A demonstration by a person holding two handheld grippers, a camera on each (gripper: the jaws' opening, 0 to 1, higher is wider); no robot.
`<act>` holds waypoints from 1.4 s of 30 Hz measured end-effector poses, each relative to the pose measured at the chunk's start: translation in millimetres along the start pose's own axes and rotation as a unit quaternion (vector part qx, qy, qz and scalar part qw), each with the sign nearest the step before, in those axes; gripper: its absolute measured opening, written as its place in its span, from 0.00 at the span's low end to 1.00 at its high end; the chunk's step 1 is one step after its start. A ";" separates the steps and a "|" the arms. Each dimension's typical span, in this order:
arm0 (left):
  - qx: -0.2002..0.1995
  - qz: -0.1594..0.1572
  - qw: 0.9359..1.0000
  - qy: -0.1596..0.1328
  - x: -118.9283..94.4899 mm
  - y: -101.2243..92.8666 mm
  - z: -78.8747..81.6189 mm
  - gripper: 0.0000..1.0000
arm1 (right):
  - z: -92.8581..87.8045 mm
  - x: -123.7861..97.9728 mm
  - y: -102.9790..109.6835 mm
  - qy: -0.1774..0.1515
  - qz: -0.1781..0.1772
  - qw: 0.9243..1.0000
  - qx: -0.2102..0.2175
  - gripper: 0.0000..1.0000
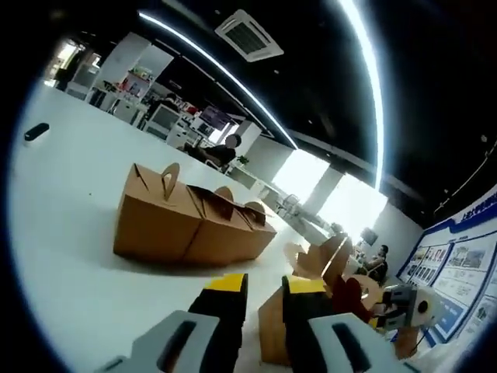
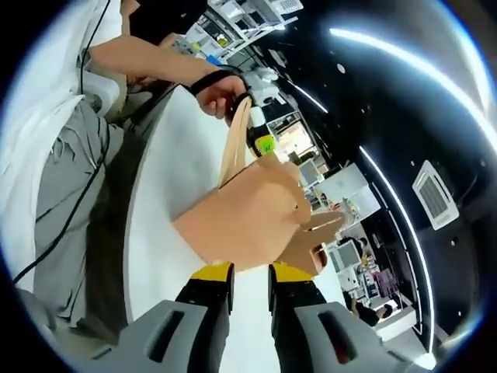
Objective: Pick up one paper box from the group, open the paper box, and remove the item inside
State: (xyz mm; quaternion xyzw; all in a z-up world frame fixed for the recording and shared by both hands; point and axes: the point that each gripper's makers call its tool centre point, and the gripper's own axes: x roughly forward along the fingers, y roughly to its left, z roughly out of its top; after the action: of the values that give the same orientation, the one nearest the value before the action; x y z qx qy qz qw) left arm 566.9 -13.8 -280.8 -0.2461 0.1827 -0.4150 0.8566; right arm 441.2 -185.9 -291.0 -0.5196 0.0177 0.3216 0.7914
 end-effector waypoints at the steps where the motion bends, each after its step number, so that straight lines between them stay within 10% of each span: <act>1: 0.000 -0.003 1.000 -0.009 -3.4 -2.9 4.4 0.29 | 0.9 -2.3 -3.2 0.001 -0.004 1.000 -0.002 0.19; 8: 0.029 -0.031 0.999 -0.017 -11.7 -33.6 16.9 0.38 | 14.8 -5.7 -31.4 0.004 -0.037 0.998 -0.042 0.20; 14: 0.063 -0.035 0.997 0.035 -1.0 -45.4 -7.4 0.45 | 39.3 9.6 -49.2 -0.003 -0.049 0.994 -0.100 0.33; 23: 0.065 -0.039 0.995 0.071 17.4 -51.2 -27.0 0.26 | 63.3 40.4 -39.5 -0.003 0.010 0.984 -0.177 0.35; 42: 0.063 -0.038 0.996 0.058 14.2 -52.5 -20.9 0.04 | 54.9 34.5 -31.1 0.009 0.041 0.977 -0.207 0.03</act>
State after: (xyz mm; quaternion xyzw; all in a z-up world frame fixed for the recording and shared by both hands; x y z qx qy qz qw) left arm 531.9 -58.9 -269.2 -0.1737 0.1962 -0.4720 0.8417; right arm 468.1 -131.0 -253.1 -0.6739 -0.0208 0.3453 0.6528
